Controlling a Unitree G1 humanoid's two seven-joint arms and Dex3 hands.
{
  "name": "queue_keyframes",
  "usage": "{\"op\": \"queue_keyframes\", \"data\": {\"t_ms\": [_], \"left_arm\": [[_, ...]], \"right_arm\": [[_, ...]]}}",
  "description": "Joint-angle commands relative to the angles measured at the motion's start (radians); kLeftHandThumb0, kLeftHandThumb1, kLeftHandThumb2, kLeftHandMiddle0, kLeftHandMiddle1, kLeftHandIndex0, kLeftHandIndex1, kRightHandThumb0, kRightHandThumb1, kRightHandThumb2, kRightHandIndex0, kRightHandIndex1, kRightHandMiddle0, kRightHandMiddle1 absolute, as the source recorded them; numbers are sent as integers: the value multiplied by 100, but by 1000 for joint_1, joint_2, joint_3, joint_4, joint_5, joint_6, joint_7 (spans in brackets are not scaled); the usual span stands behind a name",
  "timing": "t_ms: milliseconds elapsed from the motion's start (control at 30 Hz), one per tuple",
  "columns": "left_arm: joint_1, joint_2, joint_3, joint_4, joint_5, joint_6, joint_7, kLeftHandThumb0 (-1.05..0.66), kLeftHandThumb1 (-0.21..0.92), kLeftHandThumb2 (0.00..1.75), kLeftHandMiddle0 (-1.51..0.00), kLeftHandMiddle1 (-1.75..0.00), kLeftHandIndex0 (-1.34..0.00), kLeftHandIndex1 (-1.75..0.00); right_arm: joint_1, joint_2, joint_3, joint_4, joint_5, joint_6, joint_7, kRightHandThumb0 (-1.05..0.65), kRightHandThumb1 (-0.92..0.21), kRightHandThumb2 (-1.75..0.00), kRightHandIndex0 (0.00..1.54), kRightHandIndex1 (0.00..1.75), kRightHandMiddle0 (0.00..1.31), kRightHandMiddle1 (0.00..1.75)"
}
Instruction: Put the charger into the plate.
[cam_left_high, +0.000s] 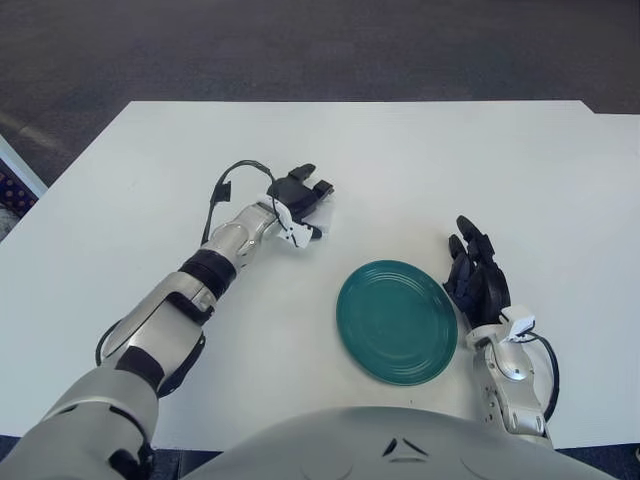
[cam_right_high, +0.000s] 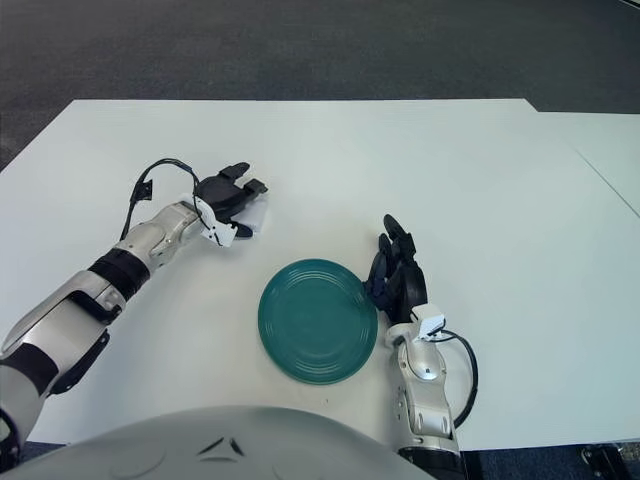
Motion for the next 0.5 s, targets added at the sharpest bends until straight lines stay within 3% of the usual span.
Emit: {"op": "queue_keyframes", "data": {"t_ms": [0, 467], "left_arm": [[-30, -3, -11, 26, 7, 18, 21, -105, 92, 66, 0, 0, 0, -57], [-42, -22, -23, 67, 5, 65, 61, -105, 92, 69, 0, 0, 0, -63]], "right_arm": [[36, 5, -1, 72, -3, 65, -4, -87, -92, -88, 6, 1, 0, 35], [36, -3, 0, 80, -3, 55, 5, -88, -92, -88, 5, 0, 0, 34]]}}
